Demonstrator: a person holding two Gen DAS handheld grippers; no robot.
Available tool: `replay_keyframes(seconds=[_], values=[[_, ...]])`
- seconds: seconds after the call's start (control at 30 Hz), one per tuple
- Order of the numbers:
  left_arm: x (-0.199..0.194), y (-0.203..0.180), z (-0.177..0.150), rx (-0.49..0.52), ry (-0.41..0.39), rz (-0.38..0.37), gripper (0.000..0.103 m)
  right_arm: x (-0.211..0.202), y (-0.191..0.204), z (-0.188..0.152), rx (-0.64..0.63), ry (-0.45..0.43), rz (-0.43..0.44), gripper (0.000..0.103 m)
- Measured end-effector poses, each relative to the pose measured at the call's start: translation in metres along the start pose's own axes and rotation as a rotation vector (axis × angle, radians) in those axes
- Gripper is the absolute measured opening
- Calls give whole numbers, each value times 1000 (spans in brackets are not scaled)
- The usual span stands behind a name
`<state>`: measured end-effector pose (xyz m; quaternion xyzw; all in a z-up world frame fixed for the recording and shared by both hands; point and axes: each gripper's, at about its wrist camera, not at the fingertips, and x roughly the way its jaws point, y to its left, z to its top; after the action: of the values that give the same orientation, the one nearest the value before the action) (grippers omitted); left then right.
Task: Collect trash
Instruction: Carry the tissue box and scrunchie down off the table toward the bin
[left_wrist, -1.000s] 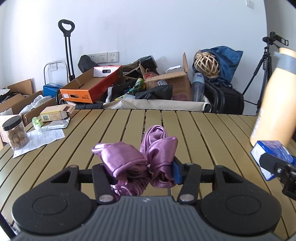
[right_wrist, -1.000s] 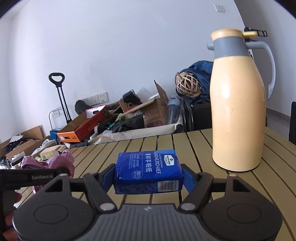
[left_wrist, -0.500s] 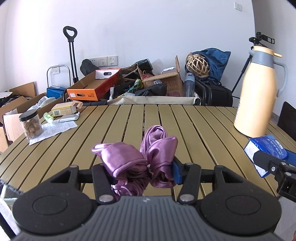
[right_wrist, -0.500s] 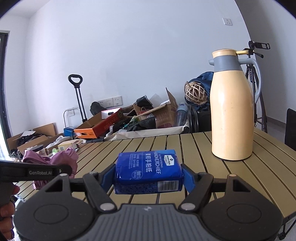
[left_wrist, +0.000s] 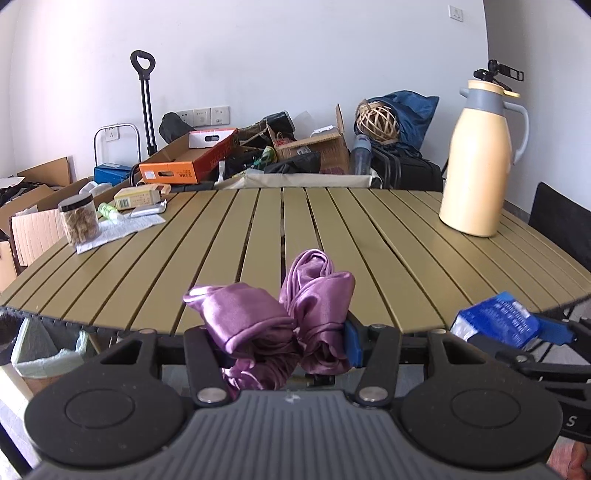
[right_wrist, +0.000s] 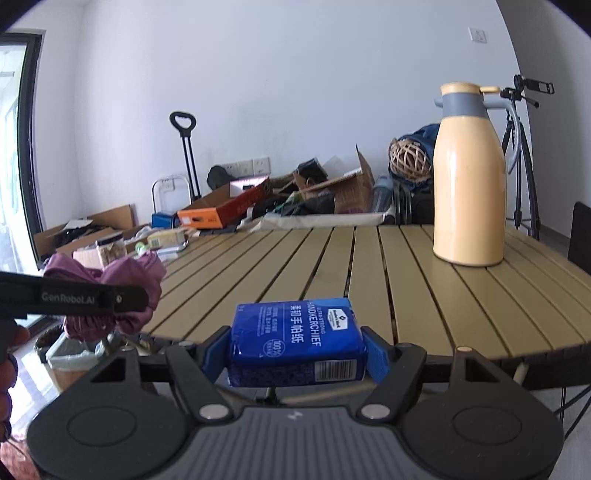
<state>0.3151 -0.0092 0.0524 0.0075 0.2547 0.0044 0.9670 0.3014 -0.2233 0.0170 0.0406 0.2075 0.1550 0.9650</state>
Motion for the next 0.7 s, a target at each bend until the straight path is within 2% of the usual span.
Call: replay_keyframes(seconds=[0.4, 0.7], values=[[-20, 4, -62, 10, 75, -55, 53, -7, 18, -54, -20, 164, 13, 72], [-13, 8, -105, 9, 155, -59, 53, 1, 27, -90, -32, 282, 17, 72]])
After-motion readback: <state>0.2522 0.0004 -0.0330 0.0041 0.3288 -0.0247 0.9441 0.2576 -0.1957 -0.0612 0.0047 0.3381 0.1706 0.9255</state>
